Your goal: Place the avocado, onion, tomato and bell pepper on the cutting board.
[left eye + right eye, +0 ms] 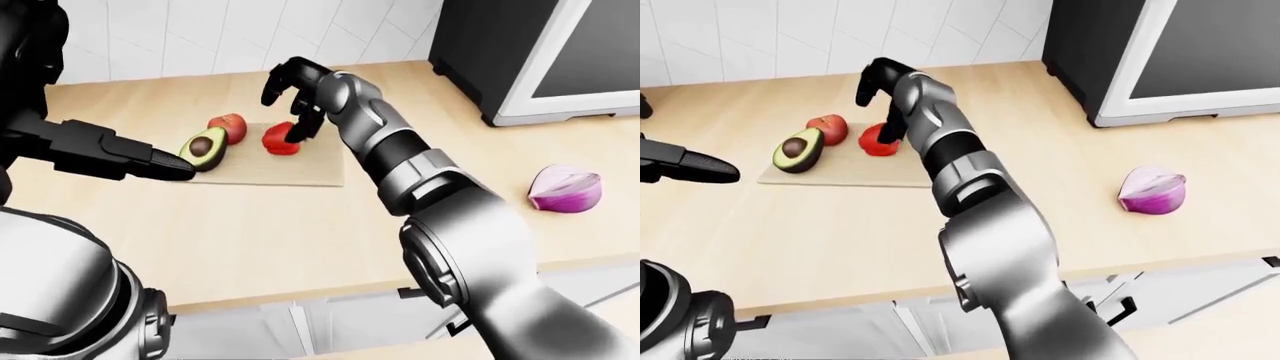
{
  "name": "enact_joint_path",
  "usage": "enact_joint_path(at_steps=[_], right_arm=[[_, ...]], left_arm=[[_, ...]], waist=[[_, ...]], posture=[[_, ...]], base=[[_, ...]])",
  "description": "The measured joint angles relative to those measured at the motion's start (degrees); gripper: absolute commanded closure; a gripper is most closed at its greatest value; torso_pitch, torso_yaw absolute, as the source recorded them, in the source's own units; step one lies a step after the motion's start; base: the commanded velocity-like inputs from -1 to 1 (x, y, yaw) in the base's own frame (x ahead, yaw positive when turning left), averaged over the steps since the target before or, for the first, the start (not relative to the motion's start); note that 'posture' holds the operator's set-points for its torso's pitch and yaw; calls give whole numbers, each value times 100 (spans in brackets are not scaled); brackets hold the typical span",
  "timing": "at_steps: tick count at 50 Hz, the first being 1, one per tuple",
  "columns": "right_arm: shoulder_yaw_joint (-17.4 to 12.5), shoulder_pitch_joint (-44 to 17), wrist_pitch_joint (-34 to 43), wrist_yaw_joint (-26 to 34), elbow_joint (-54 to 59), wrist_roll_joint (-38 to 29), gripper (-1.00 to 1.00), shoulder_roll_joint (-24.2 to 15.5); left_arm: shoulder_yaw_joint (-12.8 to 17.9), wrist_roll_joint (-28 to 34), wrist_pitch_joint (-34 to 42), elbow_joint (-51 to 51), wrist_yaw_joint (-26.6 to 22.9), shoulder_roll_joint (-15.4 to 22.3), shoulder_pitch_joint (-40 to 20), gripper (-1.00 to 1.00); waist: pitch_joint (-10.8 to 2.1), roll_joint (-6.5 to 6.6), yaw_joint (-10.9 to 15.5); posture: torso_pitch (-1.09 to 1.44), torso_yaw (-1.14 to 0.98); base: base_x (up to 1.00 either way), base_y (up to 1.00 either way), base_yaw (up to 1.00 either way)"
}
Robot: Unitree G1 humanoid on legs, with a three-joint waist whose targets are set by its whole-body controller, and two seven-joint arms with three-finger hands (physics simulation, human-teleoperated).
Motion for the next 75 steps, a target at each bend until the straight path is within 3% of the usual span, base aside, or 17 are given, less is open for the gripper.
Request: enact_joint_path(at_steps=[7, 10, 16, 30, 35, 46, 51, 57, 67, 75], right_arm=[[-18, -14, 45, -13, 2, 30, -64, -1], [-30, -30, 34, -63, 8, 60, -98, -5], [-17, -65, -58, -99, -26, 92, -100, -72], [194, 83, 120, 1177, -1318, 135, -100, -942], [210, 424, 493, 1906, -2604, 28, -100, -1265], [-4, 2036, 1907, 4312, -7156, -752, -100, -1945], [-347, 2511, 2119, 5145, -8061, -1032, -100, -2501], [-848, 3052, 2261, 5626, -8817, -1124, -100, -3199], [-1405, 4162, 2364, 5744, -9485, -772, -100, -3959], [-1758, 5094, 2529, 5620, -9990, -451, -100, -4265]], left_arm=[[-41, 7, -56, 93, 56, -99, -93, -100], [-27, -7, -74, 94, 94, -135, -80, -100], [-49, -69, -67, 116, 237, -268, -28, -100], [-85, -333, -108, 155, 611, -391, 61, -100], [-63, -489, -129, 203, 748, -388, 80, -100], [-132, -788, -87, 261, 1042, -339, 65, -100], [-140, -897, -98, 283, 1152, -347, 108, -100], [-131, -991, -47, 246, 1203, -287, 183, -100], [-153, -1080, -42, 227, 1310, -279, 211, -100], [-198, -1134, -23, 267, 1357, -251, 168, -100]], waist=[[6, -4, 1], [6, -3, 1], [3, -10, 15], [17, -66, 16], [60, -84, 37], [60, -161, 70], [75, -161, 77], [54, -168, 47], [13, -201, 46], [2, -236, 60]], posture=[[0, -6], [0, -6], [0, -6], [0, -6], [0, -6], [0, -6], [0, -6], [0, -6], [0, -6], [0, -6]], base=[[0, 0, 0], [0, 0, 0], [0, 0, 0], [0, 0, 0], [0, 0, 0], [0, 0, 0], [0, 0, 0], [0, 0, 0], [0, 0, 0], [0, 0, 0]])
